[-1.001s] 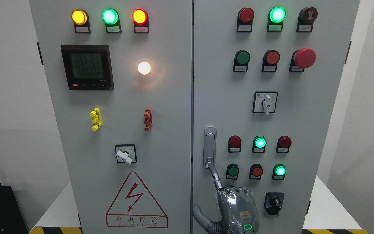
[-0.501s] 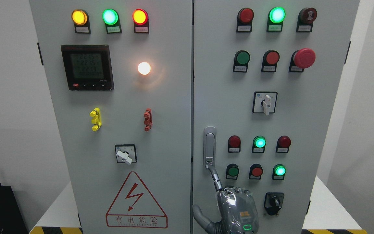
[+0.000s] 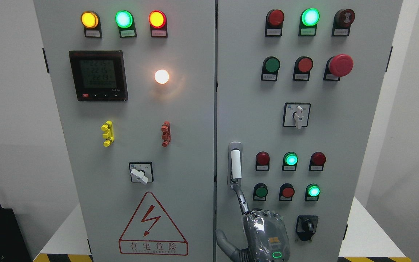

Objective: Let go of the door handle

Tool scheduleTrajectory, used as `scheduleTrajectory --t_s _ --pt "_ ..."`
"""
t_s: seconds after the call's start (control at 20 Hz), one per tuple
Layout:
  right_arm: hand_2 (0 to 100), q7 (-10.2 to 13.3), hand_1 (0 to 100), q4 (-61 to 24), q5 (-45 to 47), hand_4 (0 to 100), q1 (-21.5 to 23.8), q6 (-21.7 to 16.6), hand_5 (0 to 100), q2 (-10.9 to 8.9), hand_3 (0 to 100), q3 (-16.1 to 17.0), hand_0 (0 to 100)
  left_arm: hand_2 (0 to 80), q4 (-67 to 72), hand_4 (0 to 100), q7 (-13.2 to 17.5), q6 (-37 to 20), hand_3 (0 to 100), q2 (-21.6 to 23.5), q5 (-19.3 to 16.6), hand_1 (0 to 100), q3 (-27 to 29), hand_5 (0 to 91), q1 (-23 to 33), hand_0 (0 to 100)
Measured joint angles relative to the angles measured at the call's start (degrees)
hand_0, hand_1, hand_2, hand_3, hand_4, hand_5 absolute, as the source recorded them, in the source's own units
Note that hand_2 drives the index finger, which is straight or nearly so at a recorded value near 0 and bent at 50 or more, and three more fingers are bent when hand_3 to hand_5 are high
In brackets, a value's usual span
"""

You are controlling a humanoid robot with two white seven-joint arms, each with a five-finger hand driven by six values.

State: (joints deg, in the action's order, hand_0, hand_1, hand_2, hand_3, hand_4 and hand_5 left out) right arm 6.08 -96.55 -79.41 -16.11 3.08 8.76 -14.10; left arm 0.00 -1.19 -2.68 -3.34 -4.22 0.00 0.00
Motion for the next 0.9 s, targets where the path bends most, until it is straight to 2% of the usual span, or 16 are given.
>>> scheduleTrajectory --t_s 0.9 --pt "0 -0.22 33 0.05 0.08 90 0.02 0.10 97 0.02 100 -0.07 24 0.0 0.00 0 0.00 0.00 0 0.00 0.00 39 0.00 0.0 0.00 12"
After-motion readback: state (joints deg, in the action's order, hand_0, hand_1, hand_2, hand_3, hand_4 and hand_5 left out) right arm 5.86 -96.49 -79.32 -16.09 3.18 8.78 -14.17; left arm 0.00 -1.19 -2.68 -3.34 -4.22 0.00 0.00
